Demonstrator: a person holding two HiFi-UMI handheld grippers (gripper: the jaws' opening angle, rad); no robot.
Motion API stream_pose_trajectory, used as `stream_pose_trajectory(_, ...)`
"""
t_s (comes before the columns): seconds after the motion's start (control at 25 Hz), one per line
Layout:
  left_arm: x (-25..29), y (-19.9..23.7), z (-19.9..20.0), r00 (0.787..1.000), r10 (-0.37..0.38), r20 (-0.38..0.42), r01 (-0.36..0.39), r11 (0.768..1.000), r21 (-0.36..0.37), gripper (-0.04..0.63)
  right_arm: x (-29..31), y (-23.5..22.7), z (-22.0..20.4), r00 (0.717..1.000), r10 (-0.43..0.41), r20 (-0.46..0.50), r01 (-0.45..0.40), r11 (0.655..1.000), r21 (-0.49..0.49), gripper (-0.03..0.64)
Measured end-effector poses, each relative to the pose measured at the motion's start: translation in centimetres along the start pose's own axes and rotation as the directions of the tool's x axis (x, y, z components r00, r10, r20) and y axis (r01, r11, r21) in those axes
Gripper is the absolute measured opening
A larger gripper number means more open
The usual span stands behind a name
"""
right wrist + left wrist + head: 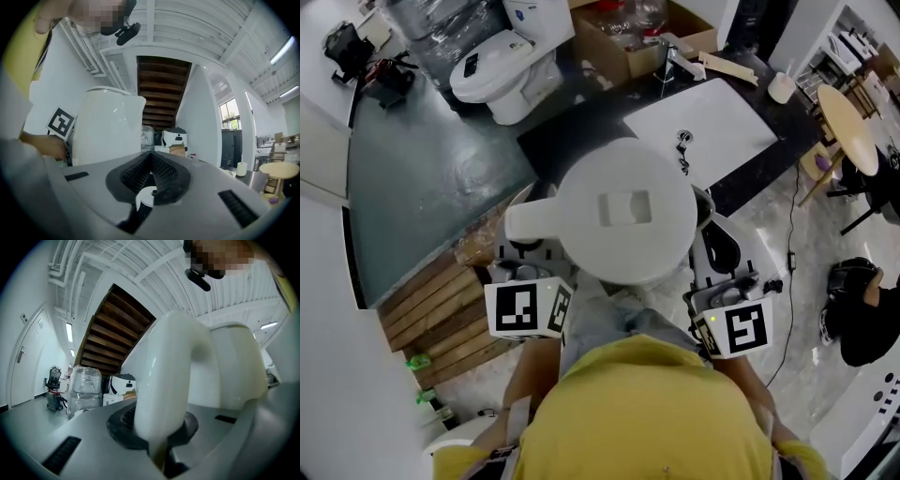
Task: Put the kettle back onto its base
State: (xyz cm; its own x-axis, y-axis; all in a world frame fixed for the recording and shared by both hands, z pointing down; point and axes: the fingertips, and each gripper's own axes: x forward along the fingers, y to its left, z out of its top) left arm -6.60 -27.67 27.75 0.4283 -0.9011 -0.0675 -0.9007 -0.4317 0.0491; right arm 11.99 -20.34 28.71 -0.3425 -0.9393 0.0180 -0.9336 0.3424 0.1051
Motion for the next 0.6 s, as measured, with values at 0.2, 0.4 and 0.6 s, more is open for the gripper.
stream_pose_trajectory(0.2,2.6,0.7,-0.4,1.0,-0.014,0.005,0.014,1.0,-0.006,0.041,2.0,-0.2,0.1,1.0,0.015,0.014,-0.015,1.0,0.006,0.015)
stream_pose_trajectory(0.4,5.7,1.4,-0.2,0.999,-0.042,0.017,0.042,0.999,0.014,0.041,4.0,-0.6,0.2,0.999,0.011,0.032,-0.012,0.999,0.031,0.015)
stream_pose_trajectory(0.6,8.3,1.8,-0.6,0.998,-0.065,0.027,0.064,0.997,0.043,0.041,5.7,-1.7,-0.7,0.999,-0.007,0.035,0.005,0.999,0.051,0.015)
